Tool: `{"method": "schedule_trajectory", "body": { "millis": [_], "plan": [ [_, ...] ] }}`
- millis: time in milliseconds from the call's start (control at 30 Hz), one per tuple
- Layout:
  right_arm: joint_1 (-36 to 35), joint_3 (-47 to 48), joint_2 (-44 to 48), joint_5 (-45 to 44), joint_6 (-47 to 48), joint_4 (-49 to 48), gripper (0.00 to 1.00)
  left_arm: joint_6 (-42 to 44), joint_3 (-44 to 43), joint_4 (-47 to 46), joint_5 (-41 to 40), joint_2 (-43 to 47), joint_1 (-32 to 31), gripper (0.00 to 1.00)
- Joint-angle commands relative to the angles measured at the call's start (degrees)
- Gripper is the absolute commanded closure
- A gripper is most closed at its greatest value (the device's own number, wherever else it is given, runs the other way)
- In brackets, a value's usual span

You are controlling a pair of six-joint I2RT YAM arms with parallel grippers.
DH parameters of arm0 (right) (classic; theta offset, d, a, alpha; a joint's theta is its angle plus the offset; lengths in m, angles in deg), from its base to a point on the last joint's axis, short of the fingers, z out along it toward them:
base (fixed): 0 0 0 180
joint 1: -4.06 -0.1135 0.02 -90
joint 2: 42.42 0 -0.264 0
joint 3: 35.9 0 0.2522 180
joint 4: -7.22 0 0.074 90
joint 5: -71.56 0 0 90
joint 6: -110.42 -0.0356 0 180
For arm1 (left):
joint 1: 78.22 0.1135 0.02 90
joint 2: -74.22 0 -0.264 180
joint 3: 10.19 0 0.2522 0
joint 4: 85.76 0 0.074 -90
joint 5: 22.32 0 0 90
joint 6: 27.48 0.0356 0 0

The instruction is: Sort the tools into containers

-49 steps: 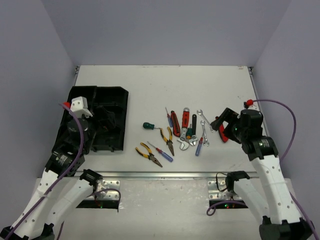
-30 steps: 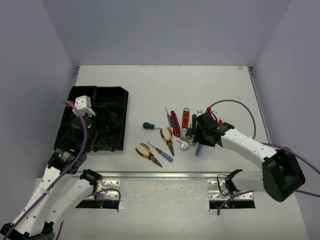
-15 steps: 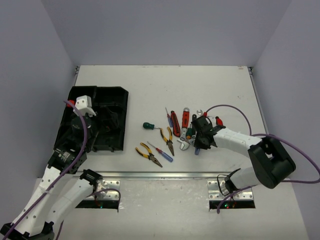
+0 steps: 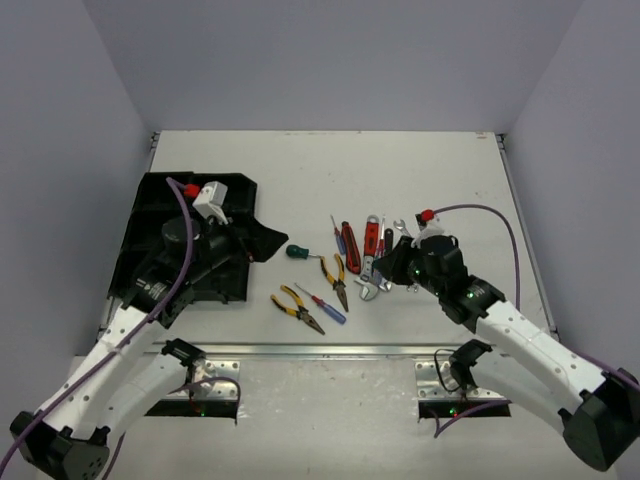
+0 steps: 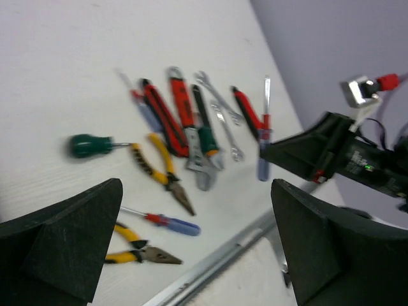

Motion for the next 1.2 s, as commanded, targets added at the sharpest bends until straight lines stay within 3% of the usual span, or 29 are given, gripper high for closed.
{"method": "schedule_trajectory", "body": {
  "millis": [0, 133, 300, 400, 467, 733, 800, 867, 900, 933, 967, 1000, 1033, 1100, 1167],
  "plan": [
    [-0.5, -3.53, 1.53, 31.75, 9.38, -25.43, 1.0, -15.16, 3.79, -34.15, 30.02, -10.93, -3.27, 0.0],
    [-1.48, -0.68, -2.35, 40.75, 9.46, -27.69, 1.0, -13.93, -0.15, -37.9, 27.42, -16.85, -9.36, 0.0],
    [-1.85, -0.83, -2.95, 43.63, 7.26, -31.5, 1.0, -10.3, -2.4, -30.27, 18.02, -20.27, -11.76, 0.06],
    [-2.1, 0.63, -4.07, 44.98, 7.46, -30.68, 1.0, -10.61, -1.86, -30.28, 17.58, -21.72, -11.99, 0.24],
    [-2.18, 1.22, -4.93, 45.47, 7.58, -30.19, 1.0, -11.18, -1.75, -31.54, 18.0, -22.39, -12.49, 0.3],
    [-2.52, 0.78, -7.3, 43.83, 6.0, -32.65, 1.0, -10.84, -2.81, -31.47, 17.49, -23.79, -13.19, 0.93],
    [-2.52, 0.87, -7.56, 43.29, 5.91, -32.73, 1.0, -10.49, -2.89, -30.7, 16.62, -23.89, -13.11, 1.0],
    [-2.53, 0.95, -7.83, 42.77, 5.91, -32.65, 1.0, -10.05, -2.97, -30.1, 15.76, -23.89, -13.11, 1.0],
    [-2.53, 1.2, -7.76, 41.07, 5.99, -31.21, 0.93, -9.88, -3.38, -29.33, 13.73, -23.81, -13.11, 1.0],
    [-2.47, 1.68, -7.35, 37.74, 6.52, -28.53, 0.51, -9.52, -4.17, -26.38, 10.6, -23.91, -13.17, 1.0],
    [-2.47, 2.38, -6.48, 32.12, 6.74, -25.42, 0.22, -8.95, -5.82, -23.02, 6.68, -24.19, -13.07, 1.0],
    [-2.51, 3.26, -5.24, 24.62, 6.65, -22.0, 0.07, -8.21, -8.22, -19.46, 2.17, -24.61, -12.84, 1.0],
    [-2.44, 4.3, -4.35, 18.69, 6.07, -16.59, 0.01, -8.19, -10.12, -13.32, -5.39, -25.48, -12.46, 1.0],
    [-2.33, 5.86, -1.26, 3.1, 4.81, -3.59, 0.01, -9.45, -14.58, -3.69, -20.27, -28.02, -7.57, 1.0],
    [-2.33, 5.7, 1.93, -4.14, 3.79, 1.05, 0.01, -10.82, -16.6, 0.7, -21.85, -29.34, 0.49, 1.0]
  ]
}}
